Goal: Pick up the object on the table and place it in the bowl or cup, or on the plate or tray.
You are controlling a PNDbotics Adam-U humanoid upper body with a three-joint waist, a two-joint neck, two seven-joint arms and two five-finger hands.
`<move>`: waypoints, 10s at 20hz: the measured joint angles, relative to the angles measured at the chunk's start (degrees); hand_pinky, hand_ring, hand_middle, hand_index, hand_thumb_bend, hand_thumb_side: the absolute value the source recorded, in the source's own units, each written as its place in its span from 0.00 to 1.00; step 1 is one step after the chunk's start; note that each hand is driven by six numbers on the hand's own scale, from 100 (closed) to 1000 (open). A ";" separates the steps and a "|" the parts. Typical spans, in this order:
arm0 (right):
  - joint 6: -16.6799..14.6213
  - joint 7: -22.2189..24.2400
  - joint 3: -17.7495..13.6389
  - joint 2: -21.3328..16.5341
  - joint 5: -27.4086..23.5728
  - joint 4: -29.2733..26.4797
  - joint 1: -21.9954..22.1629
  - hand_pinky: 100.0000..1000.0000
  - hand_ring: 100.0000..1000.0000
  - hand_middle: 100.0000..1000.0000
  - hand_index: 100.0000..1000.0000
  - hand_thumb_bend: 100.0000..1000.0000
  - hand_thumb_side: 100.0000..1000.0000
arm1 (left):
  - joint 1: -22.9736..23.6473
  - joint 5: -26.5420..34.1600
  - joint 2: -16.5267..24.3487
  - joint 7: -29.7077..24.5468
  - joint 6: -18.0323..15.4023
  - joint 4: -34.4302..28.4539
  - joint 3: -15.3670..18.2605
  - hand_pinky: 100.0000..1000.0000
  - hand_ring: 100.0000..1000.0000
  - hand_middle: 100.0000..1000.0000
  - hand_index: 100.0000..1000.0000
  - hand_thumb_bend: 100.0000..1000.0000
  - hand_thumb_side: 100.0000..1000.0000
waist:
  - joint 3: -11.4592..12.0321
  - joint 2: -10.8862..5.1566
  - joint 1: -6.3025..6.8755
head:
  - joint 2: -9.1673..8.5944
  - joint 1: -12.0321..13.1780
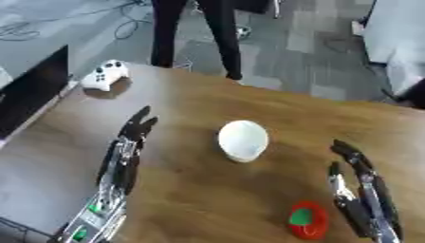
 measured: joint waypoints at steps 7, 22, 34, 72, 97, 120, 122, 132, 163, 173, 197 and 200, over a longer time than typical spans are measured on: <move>-0.46 4.25 0.16 -0.42 0.89 -1.16 -0.18 0.92 0.92 0.89 0.88 0.06 0.72 | 0.01 0.15 0.00 0.04 -0.08 0.01 -0.01 1.00 0.91 0.94 0.92 0.54 0.86 | 0.02 -0.24 0.01 | -0.28 0.01; -9.42 12.55 1.86 -0.48 42.16 3.69 -1.07 0.89 0.91 0.87 0.94 0.19 0.69 | -0.35 0.13 0.14 -0.38 0.21 0.01 -0.04 1.00 0.91 0.94 0.92 0.55 0.86 | 0.19 -0.16 0.04 | 2.93 0.02; -10.98 19.66 2.21 -0.48 47.62 7.19 -2.74 0.87 0.89 0.88 0.96 0.42 0.53 | -0.51 0.07 0.15 -0.51 0.18 0.00 -0.07 1.00 0.91 0.94 0.91 0.55 0.86 | 0.32 0.10 0.19 | 3.20 0.01; -7.61 21.36 7.24 -1.80 36.02 5.42 -25.32 0.20 0.23 0.13 0.27 0.06 0.00 | 0.08 -0.18 0.63 -2.11 0.52 0.00 -0.84 1.00 0.91 0.94 0.88 0.54 0.86 | 1.24 -1.37 -1.10 | 0.24 0.59; -11.39 16.68 4.84 2.95 46.45 19.85 -31.10 0.22 0.22 0.14 0.29 0.08 0.00 | 0.19 -0.62 0.57 -3.09 0.40 -0.34 -1.65 1.00 0.91 0.93 0.87 0.54 0.86 | 3.19 -0.63 -1.37 | -2.92 2.69; -10.77 12.53 -1.30 5.52 60.04 35.02 -37.15 0.23 0.21 0.13 0.30 0.08 0.00 | -1.03 -0.62 0.55 -5.10 0.51 -0.47 -3.21 1.00 0.90 0.93 0.87 0.54 0.86 | 6.71 -0.16 -2.69 | -1.37 3.97; -10.65 12.30 -1.55 5.57 60.75 35.54 -37.65 0.23 0.20 0.13 0.30 0.08 0.00 | -1.06 -0.62 0.55 -5.20 0.46 -0.47 -3.26 1.00 0.90 0.93 0.87 0.54 0.86 | 6.77 -0.03 -2.70 | -1.38 3.92; -9.95 11.76 -1.95 6.50 62.76 36.80 -39.40 0.23 0.20 0.13 0.30 0.08 0.00 | -1.53 -0.61 0.55 -5.64 0.51 -0.49 -3.58 1.00 0.90 0.93 0.87 0.54 0.86 | 7.84 0.15 -3.00 | -1.56 3.51; -10.90 10.68 -2.78 6.43 65.09 38.13 -41.52 0.65 0.77 0.76 0.80 0.29 0.56 | -2.01 -0.58 0.50 -6.27 0.40 -0.50 -4.24 1.00 0.90 0.93 0.87 0.54 0.86 | 8.82 1.17 -3.33 | -4.01 2.97; -11.07 10.08 -2.77 5.82 62.48 36.40 -41.83 0.63 0.65 0.62 0.73 0.10 0.47 | -1.37 -0.59 0.50 -6.23 0.37 -0.47 -4.22 1.00 0.90 0.92 0.87 0.54 0.86 | 7.91 0.72 -3.34 | -3.90 2.97; 5.98 0.29 -5.23 1.58 -0.19 11.15 -14.36 0.96 0.89 0.76 0.75 0.00 0.70 | 1.78 -1.36 0.49 -3.57 -0.17 1.17 -1.38 1.00 0.90 0.93 0.88 0.54 0.86 | 1.78 -2.83 -3.27 | -4.91 3.55; 4.83 -2.67 -6.11 3.33 -3.30 7.19 -8.93 0.96 0.88 0.76 0.75 0.00 0.69 | 1.78 -1.36 -0.15 -3.28 -0.19 1.74 -1.36 1.00 0.90 0.93 0.88 0.54 0.86 | 2.28 -2.91 -2.27 | -5.52 3.48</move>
